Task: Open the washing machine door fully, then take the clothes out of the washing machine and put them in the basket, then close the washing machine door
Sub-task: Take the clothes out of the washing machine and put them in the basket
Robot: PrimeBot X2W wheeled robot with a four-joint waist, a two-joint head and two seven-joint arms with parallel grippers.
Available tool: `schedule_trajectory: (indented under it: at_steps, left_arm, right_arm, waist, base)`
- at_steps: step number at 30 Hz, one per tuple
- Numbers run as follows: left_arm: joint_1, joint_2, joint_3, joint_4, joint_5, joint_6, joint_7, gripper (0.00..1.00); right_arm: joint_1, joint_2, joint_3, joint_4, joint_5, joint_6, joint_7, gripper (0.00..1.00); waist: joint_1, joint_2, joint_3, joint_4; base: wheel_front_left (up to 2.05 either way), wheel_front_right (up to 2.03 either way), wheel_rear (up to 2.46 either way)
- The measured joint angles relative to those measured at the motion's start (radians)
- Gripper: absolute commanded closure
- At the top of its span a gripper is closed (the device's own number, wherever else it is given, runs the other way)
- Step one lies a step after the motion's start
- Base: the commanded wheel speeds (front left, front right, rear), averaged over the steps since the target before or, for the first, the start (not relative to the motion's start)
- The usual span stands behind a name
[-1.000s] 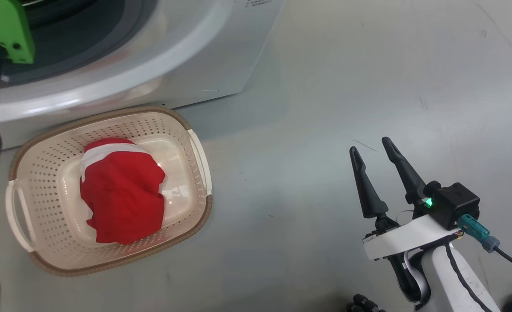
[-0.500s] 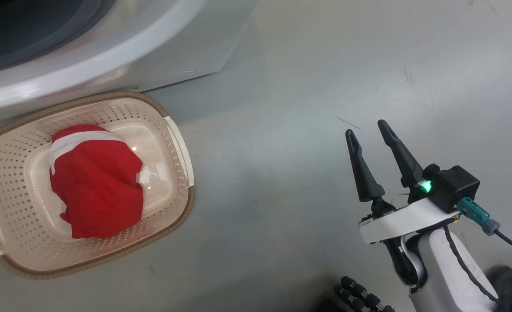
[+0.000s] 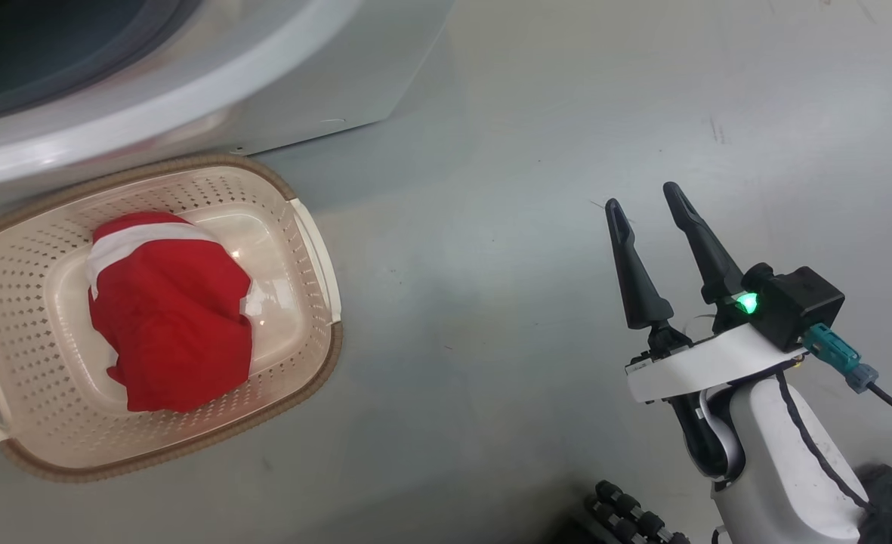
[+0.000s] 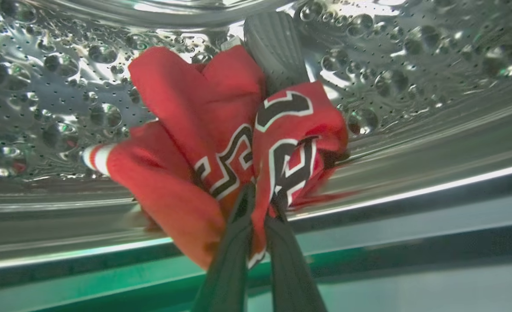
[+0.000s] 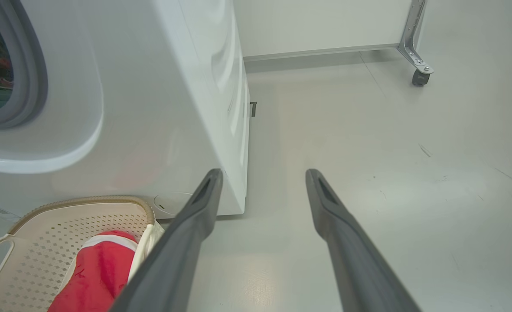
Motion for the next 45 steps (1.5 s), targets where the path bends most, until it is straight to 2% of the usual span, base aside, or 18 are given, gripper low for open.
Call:
schedule_trajectory:
  at_steps: [5,13,24,33,45]
  left_arm:
    - [0.000,-0.018,0.045,-0.004,-0.042,0.007,-0.067,1.00]
    - [0.014,-0.060,0.054,-0.039,-0.069,0.007,-0.178,1.00]
    - [0.142,-0.102,0.059,-0.125,-0.078,-0.005,-0.383,1.00]
    - [0.286,-0.160,0.053,-0.217,-0.069,0.009,-0.548,1.00]
    - [0.543,-0.195,0.044,-0.319,-0.050,0.036,-0.705,1.00]
  right_arm:
    - [-0.004,0.000,-0.012,0.006,0.000,0.003,0.000,0.00]
    - [-0.004,0.000,-0.037,0.002,-0.004,0.008,0.000,0.00]
    - [-0.003,-0.007,-0.056,0.003,-0.022,0.008,0.000,0.00]
    - [0.017,-0.019,-0.073,0.007,-0.048,0.008,0.000,0.00]
    - [0.065,-0.022,-0.072,0.032,-0.067,0.008,0.000,0.00]
  waist:
    - [0.0000,0.0000,-0.014,0.006]
    - [0.0000,0.0000,-0.027,0.043]
    - [0.0000,0.0000,-0.067,0.095]
    - [0.0000,0.0000,-0.122,0.127]
    - [0.0000,0.0000,-0.229,0.160]
  base:
    - [0.00,0.00,0.00]
    - [0.00,0.00,0.00]
    - [0.00,0.00,0.00]
    - [0.00,0.00,0.00]
    - [0.00,0.00,0.00]
